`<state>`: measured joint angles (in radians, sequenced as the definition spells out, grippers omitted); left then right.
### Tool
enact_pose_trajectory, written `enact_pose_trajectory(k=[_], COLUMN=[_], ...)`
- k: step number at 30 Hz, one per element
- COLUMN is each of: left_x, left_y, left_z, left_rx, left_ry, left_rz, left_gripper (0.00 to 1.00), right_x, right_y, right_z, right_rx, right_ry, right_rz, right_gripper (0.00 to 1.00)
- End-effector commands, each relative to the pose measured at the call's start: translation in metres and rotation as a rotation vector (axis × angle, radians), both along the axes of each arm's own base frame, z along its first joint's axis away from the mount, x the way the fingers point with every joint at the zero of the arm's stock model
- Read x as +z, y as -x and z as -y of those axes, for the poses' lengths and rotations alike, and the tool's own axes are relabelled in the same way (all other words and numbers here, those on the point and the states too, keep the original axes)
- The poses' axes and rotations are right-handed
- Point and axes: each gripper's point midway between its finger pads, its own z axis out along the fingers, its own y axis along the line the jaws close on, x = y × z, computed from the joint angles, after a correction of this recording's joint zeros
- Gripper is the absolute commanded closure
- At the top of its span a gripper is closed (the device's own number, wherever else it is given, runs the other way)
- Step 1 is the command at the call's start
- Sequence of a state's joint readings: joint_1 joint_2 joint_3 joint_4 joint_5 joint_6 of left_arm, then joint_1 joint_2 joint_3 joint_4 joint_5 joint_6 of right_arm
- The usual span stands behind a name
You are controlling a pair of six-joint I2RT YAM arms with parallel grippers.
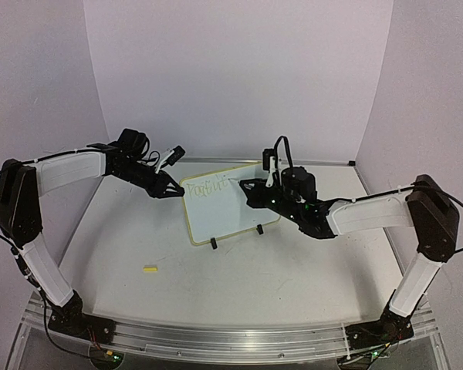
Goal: Write a sentence on the whiteboard
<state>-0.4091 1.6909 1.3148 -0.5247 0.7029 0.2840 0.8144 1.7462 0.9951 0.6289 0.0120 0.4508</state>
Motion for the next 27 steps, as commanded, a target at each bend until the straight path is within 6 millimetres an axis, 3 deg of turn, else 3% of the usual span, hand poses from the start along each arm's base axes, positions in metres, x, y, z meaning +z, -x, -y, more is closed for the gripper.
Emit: enact_pose_trajectory(k=[1, 7, 14, 27], left_x=[-0.010, -0.011, -0.011, -0.010], left_y=[0.006, 0.006, 0.006, 0.006], left_z=[0.000, 0.000, -0.001, 0.000], left_rx=[-0.007, -0.007, -0.007, -0.008], left_ry=[-0.065, -0.065, -0.066, -0.065], left_rz=[-0.015, -0.016, -0.018, -0.016], left_gripper=[1.00, 1.00, 1.00, 1.00], right_x=[0.004, -0.012, -0.015, 0.024], right_y=[-0.008, -0.004, -0.002, 0.004], right_z=[0.007, 0.010, 0.013, 0.016], right_rx=[-0.054, -0.056, -0.059, -0.039], right_ry=[-0.016, -0.001, -0.001, -0.040], right_rz=[0.012, -0.023, -0.034, 0.051], right_gripper=[1.00, 1.00, 1.00, 1.00])
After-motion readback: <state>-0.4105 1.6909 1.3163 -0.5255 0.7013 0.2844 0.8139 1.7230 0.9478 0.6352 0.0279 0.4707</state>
